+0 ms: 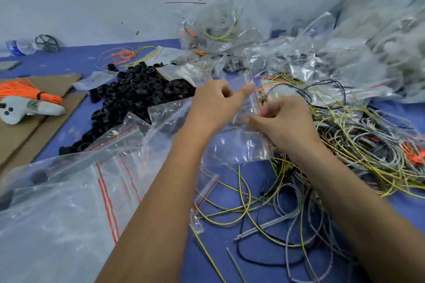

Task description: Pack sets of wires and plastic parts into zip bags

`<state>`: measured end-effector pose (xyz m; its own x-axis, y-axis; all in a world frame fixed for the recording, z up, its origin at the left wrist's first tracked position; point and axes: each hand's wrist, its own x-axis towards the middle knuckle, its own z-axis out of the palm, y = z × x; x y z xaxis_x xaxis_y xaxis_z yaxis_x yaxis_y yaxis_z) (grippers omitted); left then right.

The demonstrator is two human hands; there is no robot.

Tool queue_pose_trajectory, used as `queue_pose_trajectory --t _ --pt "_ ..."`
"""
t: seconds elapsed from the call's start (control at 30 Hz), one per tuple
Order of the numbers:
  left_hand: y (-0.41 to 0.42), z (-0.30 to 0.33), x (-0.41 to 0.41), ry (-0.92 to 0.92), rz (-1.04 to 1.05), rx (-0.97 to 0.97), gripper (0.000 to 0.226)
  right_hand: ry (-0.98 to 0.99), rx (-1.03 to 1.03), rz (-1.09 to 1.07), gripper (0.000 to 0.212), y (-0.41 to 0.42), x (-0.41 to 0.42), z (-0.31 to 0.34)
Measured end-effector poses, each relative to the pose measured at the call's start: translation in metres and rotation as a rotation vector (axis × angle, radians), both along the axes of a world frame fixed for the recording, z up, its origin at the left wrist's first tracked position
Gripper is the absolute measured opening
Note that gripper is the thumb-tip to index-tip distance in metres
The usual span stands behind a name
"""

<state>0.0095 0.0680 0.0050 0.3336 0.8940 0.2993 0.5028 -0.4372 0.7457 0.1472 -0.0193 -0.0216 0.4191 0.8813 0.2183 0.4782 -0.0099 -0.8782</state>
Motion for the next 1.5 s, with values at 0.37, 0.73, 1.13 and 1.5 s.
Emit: queue_pose_trajectory --t 0.37,0.73,1.13,1.5 --pt "0.000 -0.031 0.011 -0.218 -0.217 -0.346 0.022 -0.188 -0.067 0.215 0.031 -0.001 0.009 -0.007" --pt "0.000 -0.055 0.011 -0.391 -0.265 -0.381 0.025 -0.301 0.072 0.057 0.018 0.001 0.009 -0.015" --pt "0.004 -0.040 0.000 -0.774 -0.322 -0.545 0.017 -0.265 0.083 -0.146 0.029 0.002 0.011 -0.013" --pt "-0.007 -0.044 0.021 -0.176 -0.104 -0.104 0.016 -0.279 0.108 0.045 0.026 0.003 0.008 -0.014"
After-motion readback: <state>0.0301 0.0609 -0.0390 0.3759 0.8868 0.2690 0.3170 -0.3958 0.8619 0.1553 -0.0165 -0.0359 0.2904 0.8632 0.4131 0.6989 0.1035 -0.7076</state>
